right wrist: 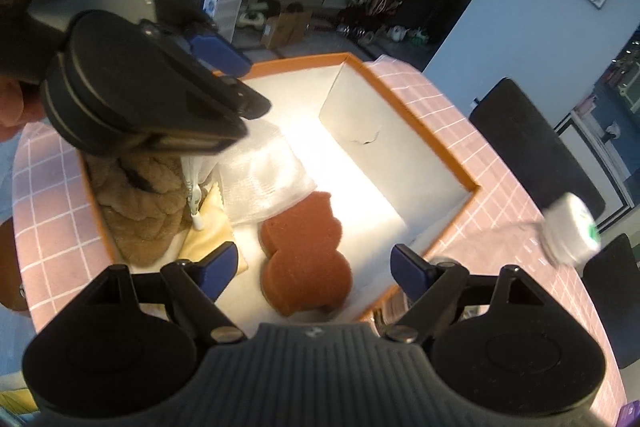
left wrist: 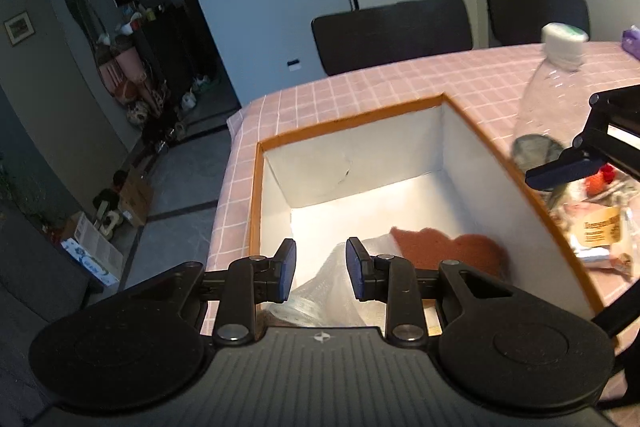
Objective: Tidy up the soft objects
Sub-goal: 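Move both tools back toward the snack bag and crocheted strawberry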
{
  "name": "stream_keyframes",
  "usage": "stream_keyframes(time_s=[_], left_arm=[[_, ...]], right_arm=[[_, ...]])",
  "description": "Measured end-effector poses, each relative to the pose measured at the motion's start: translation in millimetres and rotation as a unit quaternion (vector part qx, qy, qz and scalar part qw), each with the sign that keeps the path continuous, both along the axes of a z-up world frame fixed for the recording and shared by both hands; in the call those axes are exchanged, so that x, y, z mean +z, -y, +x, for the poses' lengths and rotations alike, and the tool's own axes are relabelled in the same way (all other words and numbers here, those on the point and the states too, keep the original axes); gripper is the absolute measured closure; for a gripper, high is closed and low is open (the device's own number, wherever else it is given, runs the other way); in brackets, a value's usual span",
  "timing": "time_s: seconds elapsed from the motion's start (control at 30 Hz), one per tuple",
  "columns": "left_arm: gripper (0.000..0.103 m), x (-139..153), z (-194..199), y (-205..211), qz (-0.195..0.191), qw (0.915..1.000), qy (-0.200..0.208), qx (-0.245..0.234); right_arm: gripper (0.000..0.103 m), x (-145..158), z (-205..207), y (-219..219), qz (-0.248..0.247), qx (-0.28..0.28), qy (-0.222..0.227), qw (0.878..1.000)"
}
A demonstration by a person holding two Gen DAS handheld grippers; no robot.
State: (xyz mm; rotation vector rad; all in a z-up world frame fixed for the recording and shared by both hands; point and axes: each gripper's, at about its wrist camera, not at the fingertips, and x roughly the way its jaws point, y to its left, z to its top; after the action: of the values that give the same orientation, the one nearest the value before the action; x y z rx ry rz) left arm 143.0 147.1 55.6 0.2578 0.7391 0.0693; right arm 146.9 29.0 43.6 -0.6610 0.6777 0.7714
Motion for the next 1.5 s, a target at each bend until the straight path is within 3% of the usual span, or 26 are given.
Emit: stream_keyframes(time_s=[0.23,0.43,0.6,0.83,0.93,1.0,1.03,1.1,1.3,1.4,1.5], left_arm=[[0.069,21,-43,29,-0.035,0.9954,0.078,-0.043],[0.069,17,-77,70,-0.094,0.9804,0.143,-0.097],[0.069,0,-90,101,-0.136,0.9692,0.163,-0.125],[0.069,-43,-71,137,-0.207,0.9611,0.111,-0.145],[0.069,-71,-61,154,-0.219,0.9615,0.084,-0.143],[0.063,-88,-55,164,-0.222,0.9643,0.066,-0.129],[0.055,-94,-51,164,-0.228,0.9648,0.059,-0.118],[0.052,-106,-45,166,-0.242,0.964,0.048,-0.1],[0.048,-123,-24,184,-0.204,0.9741,0.037,-0.091],[0.036,-128,-14,190,-0.205,0.9749,0.02,-0.083],[0.035,-134,-7,189,-0.22,0.9739,0.007,-0.056]], right_arm=[[0.02,13,-24,57,0.082,-0.041,0.028,0.995],[0.019,3,-43,111,0.138,-0.107,0.057,0.983],[0.019,-13,-60,156,0.161,-0.161,0.077,0.971],[0.019,-48,-67,217,0.185,-0.258,0.072,0.946],[0.019,-68,-66,230,0.182,-0.284,0.063,0.939],[0.021,-82,-65,238,0.175,-0.3,0.058,0.936],[0.024,-87,-63,243,0.175,-0.305,0.056,0.934],[0.027,-98,-59,250,0.181,-0.311,0.046,0.932],[0.031,-113,-42,256,0.18,-0.323,0.03,0.928],[0.033,-112,-29,262,0.196,-0.332,0.017,0.923],[0.041,-115,-16,262,0.208,-0.333,0.003,0.92]])
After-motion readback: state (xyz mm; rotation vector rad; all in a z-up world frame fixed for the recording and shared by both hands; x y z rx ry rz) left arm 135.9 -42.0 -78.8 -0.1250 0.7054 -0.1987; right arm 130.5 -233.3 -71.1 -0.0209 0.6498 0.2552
